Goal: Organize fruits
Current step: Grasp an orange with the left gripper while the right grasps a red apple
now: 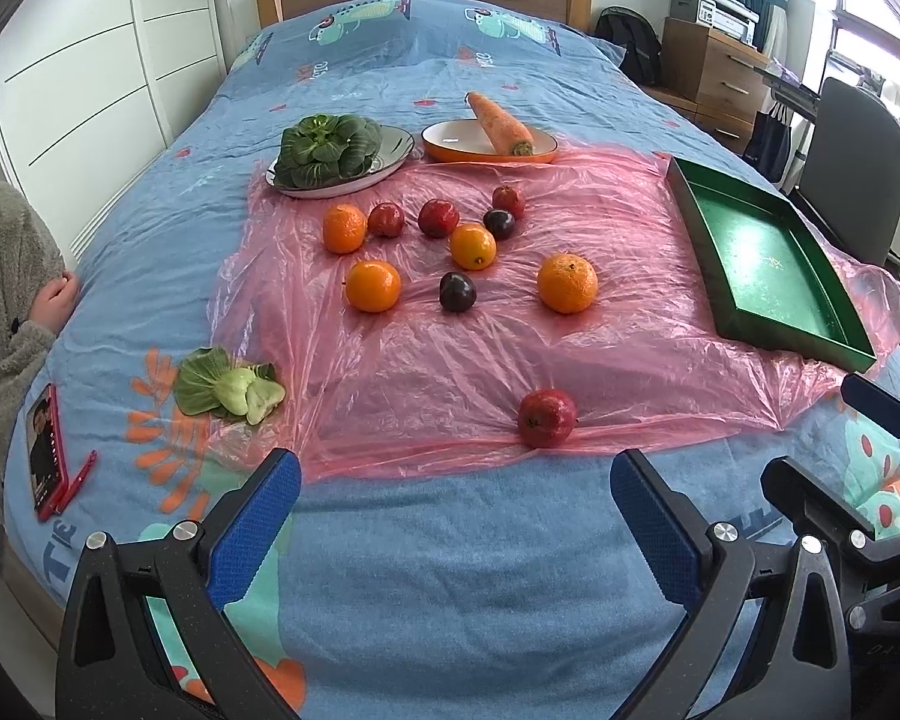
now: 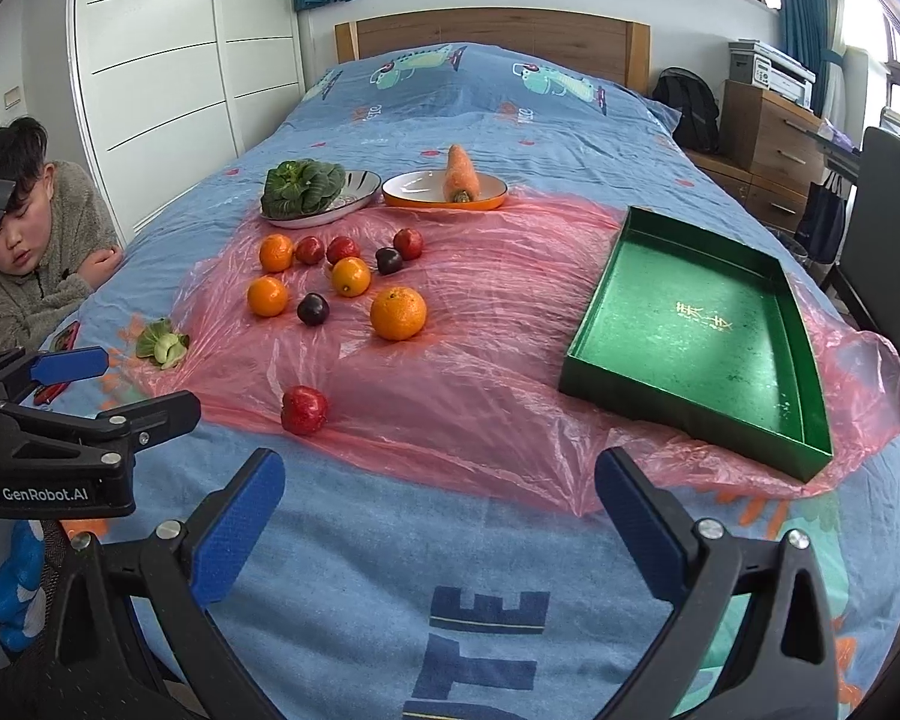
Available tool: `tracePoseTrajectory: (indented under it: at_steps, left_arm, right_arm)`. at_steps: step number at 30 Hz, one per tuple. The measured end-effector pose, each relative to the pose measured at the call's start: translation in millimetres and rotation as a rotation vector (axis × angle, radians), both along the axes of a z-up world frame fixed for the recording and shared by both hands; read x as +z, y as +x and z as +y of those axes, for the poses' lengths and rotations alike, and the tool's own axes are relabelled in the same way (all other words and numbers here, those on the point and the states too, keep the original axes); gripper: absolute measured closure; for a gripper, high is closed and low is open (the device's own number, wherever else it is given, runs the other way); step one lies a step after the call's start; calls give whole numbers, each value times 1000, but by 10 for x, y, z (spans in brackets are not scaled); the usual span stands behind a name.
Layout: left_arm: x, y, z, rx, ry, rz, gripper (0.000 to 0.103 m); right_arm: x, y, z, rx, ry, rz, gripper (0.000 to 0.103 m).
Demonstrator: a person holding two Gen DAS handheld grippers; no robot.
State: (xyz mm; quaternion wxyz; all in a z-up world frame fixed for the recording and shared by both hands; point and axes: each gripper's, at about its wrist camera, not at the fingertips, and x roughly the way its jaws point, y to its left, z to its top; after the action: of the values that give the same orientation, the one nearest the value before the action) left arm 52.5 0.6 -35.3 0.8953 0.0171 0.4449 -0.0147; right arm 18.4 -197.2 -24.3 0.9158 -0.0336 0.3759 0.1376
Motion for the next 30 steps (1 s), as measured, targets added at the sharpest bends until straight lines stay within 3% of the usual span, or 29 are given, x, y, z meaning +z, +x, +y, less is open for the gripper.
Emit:
tracePoseTrajectory:
  at_steps: [8, 20, 24, 30]
  left_arm:
    - [-56, 175, 54, 16, 6, 1, 1]
    - [-121, 709, 616, 102, -35, 15, 3]
    - [-181, 905, 692, 92, -61, 31, 24]
    - [-270, 1159, 683, 65, -81, 42, 33]
  right_arm:
    - [-82, 147, 106, 49, 21, 26, 0]
    - [-269, 496, 525, 210, 77, 104, 0]
    - [-380, 616, 633, 239, 104, 137, 4]
    - [-493, 740, 719, 256, 121, 166, 9]
